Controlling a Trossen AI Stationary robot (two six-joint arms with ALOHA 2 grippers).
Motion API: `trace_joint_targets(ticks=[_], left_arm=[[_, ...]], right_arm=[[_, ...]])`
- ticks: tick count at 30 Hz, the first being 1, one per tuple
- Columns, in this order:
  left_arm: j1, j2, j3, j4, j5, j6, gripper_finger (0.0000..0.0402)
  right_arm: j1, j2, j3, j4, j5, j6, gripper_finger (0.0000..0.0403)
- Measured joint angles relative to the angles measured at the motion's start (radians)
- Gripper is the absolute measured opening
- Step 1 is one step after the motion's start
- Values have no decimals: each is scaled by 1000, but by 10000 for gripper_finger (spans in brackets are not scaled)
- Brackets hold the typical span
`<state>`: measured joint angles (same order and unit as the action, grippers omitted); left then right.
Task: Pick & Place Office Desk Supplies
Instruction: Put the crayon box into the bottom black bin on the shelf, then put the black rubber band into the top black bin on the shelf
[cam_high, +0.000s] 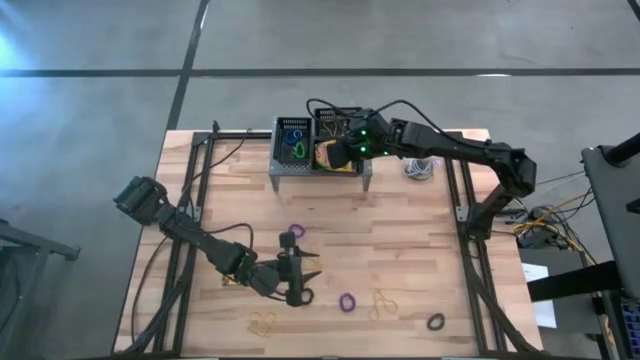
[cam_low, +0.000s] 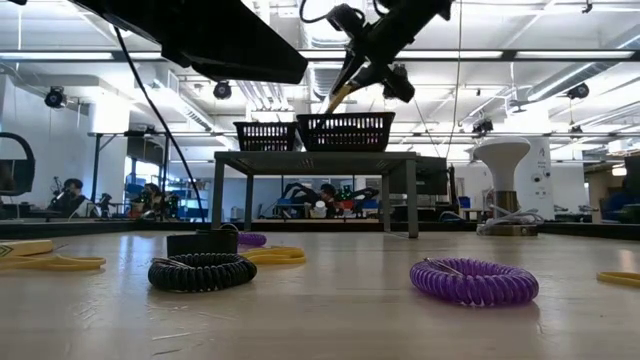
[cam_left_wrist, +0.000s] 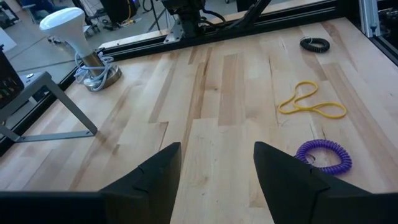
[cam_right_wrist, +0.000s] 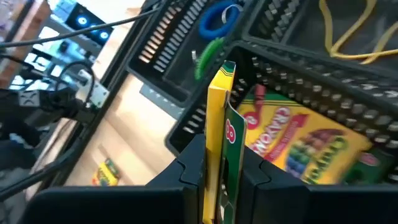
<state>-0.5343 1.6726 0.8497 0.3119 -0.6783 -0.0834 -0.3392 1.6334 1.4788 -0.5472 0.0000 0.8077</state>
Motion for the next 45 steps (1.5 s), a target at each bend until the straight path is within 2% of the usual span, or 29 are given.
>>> trace_joint_targets(ticks=[3,12,19,28,36,40,45], left_arm=[[0,0,0,0,-1,0,204],[0,0,0,0,-1,0,204],[0,0,0,0,-2,0,204],[1,0,0,0,-2,0,204],[1,0,0,0,-2,-1,204],[1,0,0,1,-2,-3,204],[1,0,0,4,-2,-3,204]], right_arm=[[-5,22,0,22,-29,-1,36],[-13,32,0,-3,-28,-32,39],[-13,31,0,-7,-18,-59,80],[-13,-10,4,-111,72,-116,120],[-11,-125,5,-191,282,-246,132],[59,-209,0,-188,349,-377,126],[278,-309,-70,-186,441,-481,117]])
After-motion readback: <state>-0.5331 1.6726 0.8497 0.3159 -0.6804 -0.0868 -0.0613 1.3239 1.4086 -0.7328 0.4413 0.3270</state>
